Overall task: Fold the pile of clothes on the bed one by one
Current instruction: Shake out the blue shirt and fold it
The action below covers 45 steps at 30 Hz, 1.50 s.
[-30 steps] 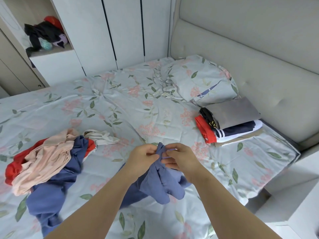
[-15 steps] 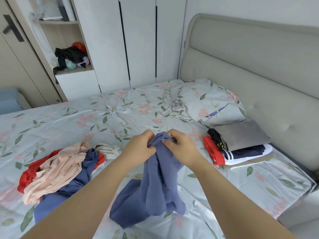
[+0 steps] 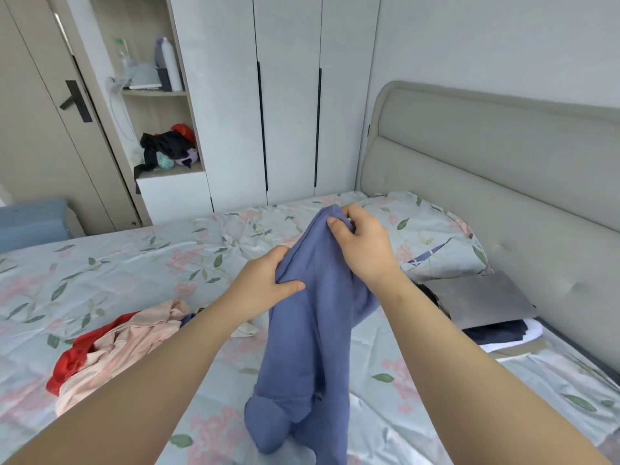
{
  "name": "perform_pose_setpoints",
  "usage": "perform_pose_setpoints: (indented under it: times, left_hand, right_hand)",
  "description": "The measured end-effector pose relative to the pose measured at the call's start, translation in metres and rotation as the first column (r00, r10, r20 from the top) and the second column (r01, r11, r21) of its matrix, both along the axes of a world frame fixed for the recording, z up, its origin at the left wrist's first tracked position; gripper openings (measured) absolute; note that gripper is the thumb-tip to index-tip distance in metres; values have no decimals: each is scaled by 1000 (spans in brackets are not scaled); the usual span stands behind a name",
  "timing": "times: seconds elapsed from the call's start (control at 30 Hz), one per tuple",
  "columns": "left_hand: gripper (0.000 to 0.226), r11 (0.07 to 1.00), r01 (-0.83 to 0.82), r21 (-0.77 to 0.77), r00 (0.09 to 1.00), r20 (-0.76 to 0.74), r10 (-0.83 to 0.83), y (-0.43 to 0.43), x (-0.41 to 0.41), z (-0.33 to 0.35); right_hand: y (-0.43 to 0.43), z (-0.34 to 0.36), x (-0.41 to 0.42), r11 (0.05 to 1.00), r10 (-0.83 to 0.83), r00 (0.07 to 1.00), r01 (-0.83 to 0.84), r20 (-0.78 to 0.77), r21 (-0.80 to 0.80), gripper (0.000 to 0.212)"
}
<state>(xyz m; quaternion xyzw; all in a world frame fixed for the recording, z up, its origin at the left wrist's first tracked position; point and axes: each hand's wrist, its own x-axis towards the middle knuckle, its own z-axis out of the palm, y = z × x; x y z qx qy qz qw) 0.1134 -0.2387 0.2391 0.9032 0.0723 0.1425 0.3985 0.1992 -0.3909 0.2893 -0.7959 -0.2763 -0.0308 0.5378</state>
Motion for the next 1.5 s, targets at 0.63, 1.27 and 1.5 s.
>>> perform_pose_setpoints:
  times: [0.63,1.27,1.5]
  left_hand:
    - [27,975,-88,203,991,112,66,-7,-17,-33]
    - [28,997,-46,-68,998,-36,44,-23,-27,-66]
    - [27,951,-259,-172,958,77,275,-10,-23,-59]
  right_hand:
    - [-32,-25,1,992,-119,991,116,-56,-57,37]
    - [-30,-25,-6,997,-69,996,71,-64,42,29]
    - [-34,-34,1,994,-100,995,99,-28,-51,31]
